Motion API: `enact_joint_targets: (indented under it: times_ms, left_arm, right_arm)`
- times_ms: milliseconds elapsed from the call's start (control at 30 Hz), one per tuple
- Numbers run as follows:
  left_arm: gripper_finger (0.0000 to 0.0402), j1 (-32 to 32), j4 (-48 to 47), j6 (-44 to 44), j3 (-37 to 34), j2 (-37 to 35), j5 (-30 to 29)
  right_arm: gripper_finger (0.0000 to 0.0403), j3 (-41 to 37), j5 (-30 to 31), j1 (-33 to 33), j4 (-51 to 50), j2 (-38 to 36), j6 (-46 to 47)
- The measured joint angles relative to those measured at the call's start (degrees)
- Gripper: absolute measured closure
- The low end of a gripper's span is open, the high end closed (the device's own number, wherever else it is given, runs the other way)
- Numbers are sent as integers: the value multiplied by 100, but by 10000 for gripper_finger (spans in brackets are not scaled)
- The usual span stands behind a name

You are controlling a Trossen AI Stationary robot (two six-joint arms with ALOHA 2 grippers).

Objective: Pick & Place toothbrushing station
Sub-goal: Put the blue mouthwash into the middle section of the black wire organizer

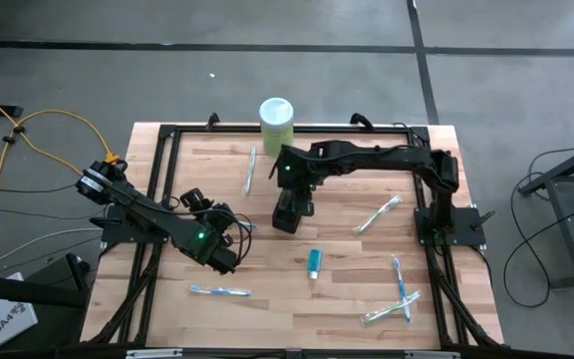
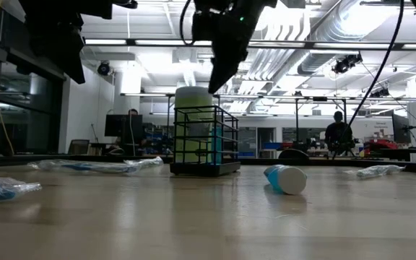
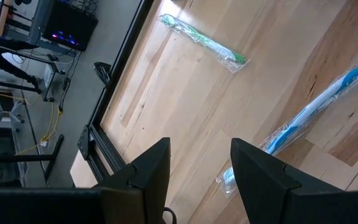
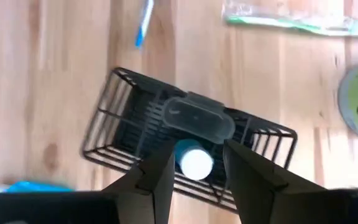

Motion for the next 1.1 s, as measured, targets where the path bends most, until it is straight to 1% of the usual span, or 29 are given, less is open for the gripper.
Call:
enact_joint_targets:
  times_ms: [100,233,500,600,733,833,1000,1100]
  left_arm:
    - [242,0,38,19,0,-1,65]
    - [242,-2,55,20,0,-2,100]
    - [242,-2,293,344,0,-2,125]
    - [242,-2,532,670,0,-2,126]
    - [242,-1,1028,1266,0,-2,128]
    - [242,16,1446,1736,0,-2,330]
    - [242,95,2070,2640,0,-2,775]
    - [242,136,2295,2946,0,-2,912]
  right_arm:
    - [273,2,79,46,-169,-154,200]
    - [273,1,108,165,-650,-256,493]
    - [273,-42,89,733,-1394,-201,1086]
    - [273,-61,90,968,-1707,-189,1529]
    - [273,-61,95,1345,-2097,-189,2364]
    - [273,-61,139,1710,-2230,-189,2959]
    - [273,-61,538,2382,-2268,-189,3697]
    - [273,-61,896,2739,-2212,-189,3929]
